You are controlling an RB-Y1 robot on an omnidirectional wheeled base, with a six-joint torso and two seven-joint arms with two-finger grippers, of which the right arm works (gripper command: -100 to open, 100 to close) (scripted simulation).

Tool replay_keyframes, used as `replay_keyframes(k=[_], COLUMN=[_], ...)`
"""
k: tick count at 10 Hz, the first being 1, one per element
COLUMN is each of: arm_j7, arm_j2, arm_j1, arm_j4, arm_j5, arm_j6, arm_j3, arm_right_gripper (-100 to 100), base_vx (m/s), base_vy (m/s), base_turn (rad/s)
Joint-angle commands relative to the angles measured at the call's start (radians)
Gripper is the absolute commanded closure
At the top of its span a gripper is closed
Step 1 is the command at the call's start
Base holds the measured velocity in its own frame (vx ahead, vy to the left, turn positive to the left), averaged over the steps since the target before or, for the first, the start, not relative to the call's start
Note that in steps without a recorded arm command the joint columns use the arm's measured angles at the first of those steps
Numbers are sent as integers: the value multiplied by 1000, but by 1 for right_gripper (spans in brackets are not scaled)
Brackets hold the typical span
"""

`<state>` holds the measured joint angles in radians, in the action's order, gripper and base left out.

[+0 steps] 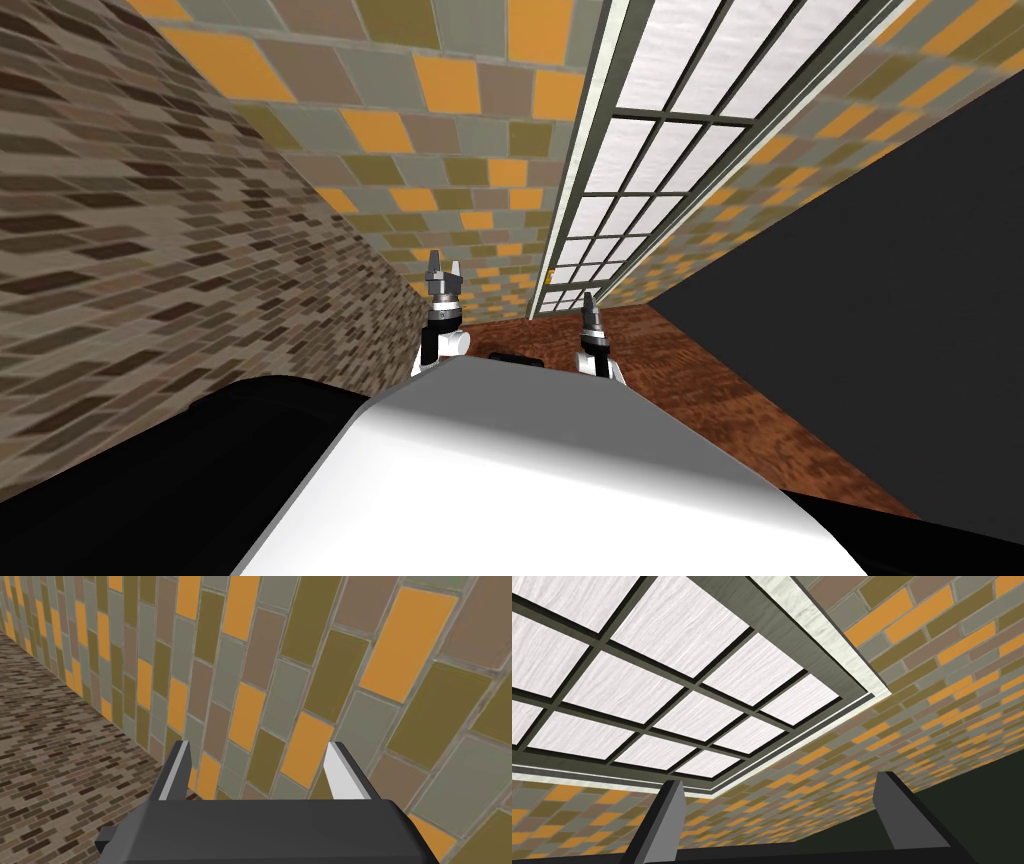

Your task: Pull the door open

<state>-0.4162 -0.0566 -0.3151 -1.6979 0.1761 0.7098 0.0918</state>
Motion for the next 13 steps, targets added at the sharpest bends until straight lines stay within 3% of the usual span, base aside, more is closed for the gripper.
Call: replay_keyframes(k=[1, 3, 5, 8, 12, 13], arm_j7=[-35, -66, -128, -159, -252, -252], arm_j2=[-6, -11, -21, -25, -38, -38], arm_j1=[18, 33, 64, 79, 126, 126], arm_j4=[50, 93, 168, 224, 353, 356], arm_j5=[11, 20, 39, 48, 76, 76], arm_j6=[7, 16, 35, 44, 72, 72], arm_j3=[3, 5, 11, 13, 22, 22], arm_right_gripper=[-100, -100, -100, -100, -100, -100], base_vx=[53, 69, 69, 53, 62, 43], base_vy=[-15, -20, -23, -14, -18, -8], base_turn=[21, 26, 26, 18, 25, 10])
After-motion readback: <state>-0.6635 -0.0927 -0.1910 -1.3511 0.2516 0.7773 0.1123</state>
